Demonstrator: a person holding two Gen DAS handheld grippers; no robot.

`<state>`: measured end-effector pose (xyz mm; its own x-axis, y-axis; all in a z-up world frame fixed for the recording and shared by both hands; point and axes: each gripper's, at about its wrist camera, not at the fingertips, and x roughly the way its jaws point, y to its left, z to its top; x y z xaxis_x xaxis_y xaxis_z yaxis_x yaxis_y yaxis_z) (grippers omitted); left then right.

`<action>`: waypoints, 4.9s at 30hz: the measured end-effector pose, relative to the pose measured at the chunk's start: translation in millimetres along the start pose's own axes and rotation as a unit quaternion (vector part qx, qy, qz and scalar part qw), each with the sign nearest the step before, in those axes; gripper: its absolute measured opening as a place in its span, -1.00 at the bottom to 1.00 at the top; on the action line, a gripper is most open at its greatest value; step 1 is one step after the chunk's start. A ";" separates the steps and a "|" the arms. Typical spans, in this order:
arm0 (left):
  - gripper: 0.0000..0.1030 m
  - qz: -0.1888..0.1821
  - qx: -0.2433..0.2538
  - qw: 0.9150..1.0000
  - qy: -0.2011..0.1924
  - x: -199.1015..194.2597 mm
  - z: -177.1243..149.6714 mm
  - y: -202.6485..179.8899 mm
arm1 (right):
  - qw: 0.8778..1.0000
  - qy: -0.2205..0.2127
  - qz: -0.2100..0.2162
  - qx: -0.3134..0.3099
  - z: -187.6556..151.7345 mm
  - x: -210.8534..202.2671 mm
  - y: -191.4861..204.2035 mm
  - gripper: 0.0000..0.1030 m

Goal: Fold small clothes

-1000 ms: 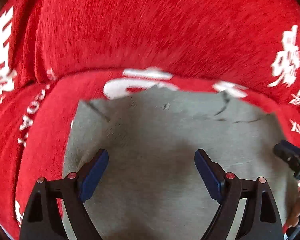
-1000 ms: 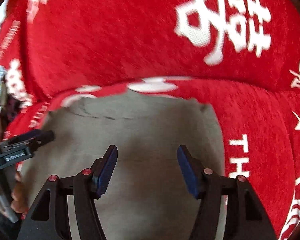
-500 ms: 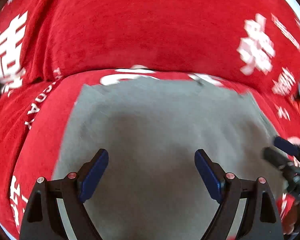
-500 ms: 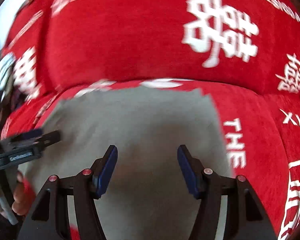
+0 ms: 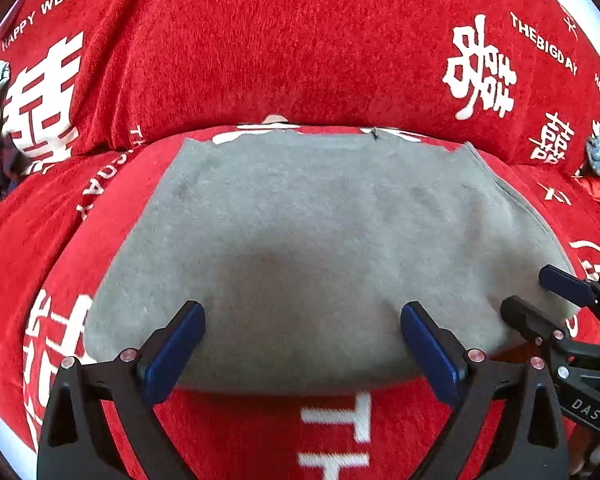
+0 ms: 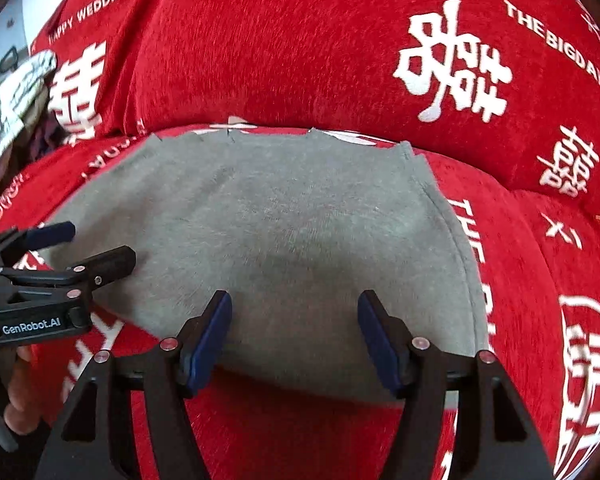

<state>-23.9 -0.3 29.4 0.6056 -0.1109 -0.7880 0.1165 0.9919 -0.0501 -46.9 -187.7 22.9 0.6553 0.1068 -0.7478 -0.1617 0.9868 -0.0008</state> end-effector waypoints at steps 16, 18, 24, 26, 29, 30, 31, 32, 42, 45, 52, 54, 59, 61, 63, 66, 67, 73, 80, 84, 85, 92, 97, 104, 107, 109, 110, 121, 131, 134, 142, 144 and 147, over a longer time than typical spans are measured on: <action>0.99 0.009 0.006 1.000 -0.001 5.1 -23.1 1.0 | 0.999 0.006 -0.019 0.051 -25.2 -0.5 -33.2 0.43; 0.99 0.008 0.004 1.000 0.000 4.7 -22.8 1.1 | 0.999 0.010 -0.021 0.048 -24.4 -0.7 -33.1 0.43; 0.99 0.001 0.001 1.000 0.021 -7.3 -24.3 10.3 | 0.994 0.026 -0.014 0.101 -24.4 -8.7 -52.9 0.43; 0.99 0.007 -0.016 1.000 0.008 -24.1 -24.4 22.4 | 0.990 0.016 -0.035 0.136 -20.1 -26.3 -59.2 0.47; 0.99 -0.003 -0.039 0.999 -0.009 -37.3 -15.2 35.7 | 0.992 -0.018 -0.033 0.121 -8.2 -40.4 -54.2 0.48; 0.99 -0.007 -0.045 0.999 -0.010 -37.1 -9.4 37.0 | 0.993 -0.020 -0.025 0.118 -3.8 -39.7 -51.7 0.48; 0.99 -0.006 -0.045 0.999 -0.010 -35.0 -5.2 37.5 | 0.993 -0.020 -0.018 0.113 0.6 -36.5 -48.3 0.48; 0.99 -0.001 -0.045 0.999 -0.010 -30.8 0.2 36.8 | 0.994 -0.018 -0.014 0.107 3.9 -31.7 -45.0 0.48; 0.99 0.016 -0.093 0.995 0.030 8.2 -2.7 69.2 | 0.990 0.020 -0.048 0.128 -10.5 -3.8 -69.6 0.48; 0.99 0.019 -0.085 0.996 0.021 7.5 15.0 60.2 | 0.994 0.003 -0.054 0.090 14.5 -6.6 -56.7 0.49; 0.99 -0.002 -0.046 0.997 0.068 62.2 88.7 19.9 | 0.992 0.083 0.009 0.096 80.6 73.1 -56.4 0.50; 0.99 -0.008 -0.069 0.992 0.106 90.3 102.7 28.6 | 0.987 0.118 -0.001 0.111 89.4 98.0 -66.2 0.50; 0.99 0.023 -0.079 0.989 0.126 130.4 121.9 47.4 | 0.984 0.120 -0.031 0.127 111.9 124.1 -92.5 0.50; 0.99 0.038 -0.054 0.989 0.132 136.3 127.3 40.8 | 0.984 0.117 -0.038 0.132 118.8 129.3 -98.6 0.51; 0.99 0.045 -0.046 0.990 0.125 129.6 127.0 39.8 | 0.981 0.110 -0.097 0.126 122.2 122.4 -98.3 0.51; 0.99 0.050 -0.046 0.995 0.077 90.6 107.8 46.6 | 0.986 0.053 -0.080 0.136 110.8 85.5 -91.4 0.51; 0.99 0.053 -0.048 0.995 0.069 79.9 99.8 51.0 | 0.987 0.048 -0.064 0.136 106.7 77.8 -88.8 0.51; 0.99 0.051 -0.118 0.991 0.045 27.0 27.6 100.4 | 0.995 0.035 -0.011 0.095 71.5 44.4 -37.5 0.51; 0.98 -0.068 -0.182 0.980 0.047 18.7 -20.7 133.5 | 0.997 0.035 0.011 0.067 59.6 37.0 -0.6 0.51; 0.98 -0.140 -0.214 0.966 0.042 27.9 -13.3 130.2 | 0.998 0.038 0.016 0.055 58.8 34.3 12.5 0.51; 0.98 -0.146 -0.213 0.965 0.042 30.2 -11.5 127.6 | 0.998 0.037 0.015 0.050 60.8 34.5 15.3 0.51; -0.33 -0.160 -0.222 0.961 0.036 41.0 -9.0 126.0 | 0.996 0.059 0.053 0.032 89.0 49.6 39.0 0.52; -0.48 -0.176 -0.237 0.955 0.028 42.2 -16.1 138.0 | 0.986 0.106 0.121 0.041 132.0 89.1 77.8 0.53; -0.55 -0.150 -0.206 0.967 0.010 38.3 -18.6 129.9 | 0.970 0.187 0.151 0.043 179.4 169.7 160.7 0.53; -0.55 -0.161 -0.210 0.964 0.008 39.9 -20.4 134.3 | 0.963 0.222 0.149 0.034 189.0 197.0 192.7 0.53; -0.55 -0.166 -0.210 0.963 0.004 40.7 -22.1 136.4 | 0.963 0.240 0.124 0.018 190.9 212.6 212.7 0.61; -0.55 -0.168 -0.211 0.963 0.002 40.9 -22.9 136.9 | 0.963 0.244 0.114 0.011 191.7 217.6 220.9 0.76; -0.58 -0.149 -0.197 0.969 0.006 36.2 -19.7 131.8 | 0.971 0.231 0.043 -0.051 186.7 214.6 223.9 -0.45; -0.59 -0.089 -0.143 0.986 0.018 20.3 -4.8 110.3 | 0.971 0.200 0.132 0.001 195.1 190.6 181.7 -0.53; -0.59 -0.084 -0.135 0.987 0.018 17.6 -1.4 106.7 | 0.970 0.192 0.148 0.009 198.9 184.2 171.8 -0.54; -0.59 -0.072 -0.107 0.991 0.016 6.7 8.0 84.7 | 0.968 0.172 0.179 0.026 207.8 162.6 150.5 -0.54; -0.59 -0.069 -0.101 0.992 0.016 4.9 10.2 79.0 | 0.968 0.166 0.186 0.028 209.2 156.6 143.4 -0.54; -0.59 -0.061 -0.089 0.994 0.014 2.1 14.8 69.8 | 0.968 0.159 0.192 0.026 210.6 150.1 134.9 -0.54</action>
<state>-2.8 67.8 33.4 0.5723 -0.2316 -0.7866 0.0456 0.9668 -0.2515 185.1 -12.9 50.4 0.2926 0.4320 -0.8531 -0.3048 0.8877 0.3450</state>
